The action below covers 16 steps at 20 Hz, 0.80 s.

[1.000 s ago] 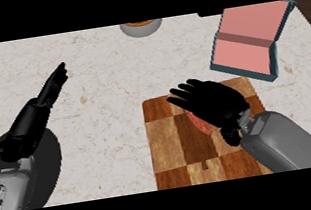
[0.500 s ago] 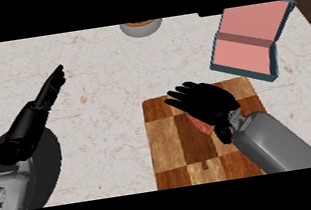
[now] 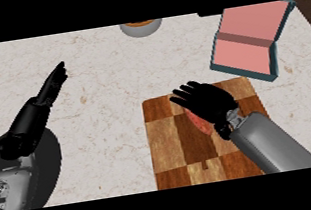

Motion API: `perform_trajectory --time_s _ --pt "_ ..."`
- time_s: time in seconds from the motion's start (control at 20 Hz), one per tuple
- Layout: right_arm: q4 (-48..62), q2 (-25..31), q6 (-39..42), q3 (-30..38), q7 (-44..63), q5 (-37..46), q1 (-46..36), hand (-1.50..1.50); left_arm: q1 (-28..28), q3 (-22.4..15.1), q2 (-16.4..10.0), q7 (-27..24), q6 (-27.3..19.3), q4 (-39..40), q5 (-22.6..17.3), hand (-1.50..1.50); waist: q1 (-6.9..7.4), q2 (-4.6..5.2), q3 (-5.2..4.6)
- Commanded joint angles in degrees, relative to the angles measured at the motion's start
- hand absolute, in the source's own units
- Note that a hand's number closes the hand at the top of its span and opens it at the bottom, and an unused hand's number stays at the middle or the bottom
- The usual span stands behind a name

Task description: Pick the sweet potato from the cutting board and place it in the cardboard box

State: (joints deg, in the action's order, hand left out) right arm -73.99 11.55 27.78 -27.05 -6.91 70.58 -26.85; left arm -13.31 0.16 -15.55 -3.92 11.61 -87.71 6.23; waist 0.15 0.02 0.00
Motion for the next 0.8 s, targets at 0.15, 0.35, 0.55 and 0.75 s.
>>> perform_trajectory --time_s 0.15,0.35,0.55,0.75 --pt "8.58 -1.04 -1.66 3.60 -4.84 2.21 -2.75 -1.50 0.45 1.04 0.85 -5.20 0.64 4.41 2.39 0.00 -0.04 0.05 -0.01" --pt "12.31 -1.75 -6.93 1.42 -10.52 4.05 -2.72 1.50 2.14 0.42 1.89 -1.13 1.45 -1.27 1.19 0.00 0.25 0.03 0.01" --pt "12.11 -2.33 -13.20 2.33 -13.89 4.48 -3.72 1.50 2.45 -0.22 2.60 0.80 1.23 -2.48 1.88 0.00 0.24 0.03 0.02" --pt "13.61 -5.16 -19.19 2.50 -13.49 6.39 -2.45 1.50 2.49 -0.58 3.02 0.61 1.21 -3.24 2.88 0.00 0.16 0.02 0.02"
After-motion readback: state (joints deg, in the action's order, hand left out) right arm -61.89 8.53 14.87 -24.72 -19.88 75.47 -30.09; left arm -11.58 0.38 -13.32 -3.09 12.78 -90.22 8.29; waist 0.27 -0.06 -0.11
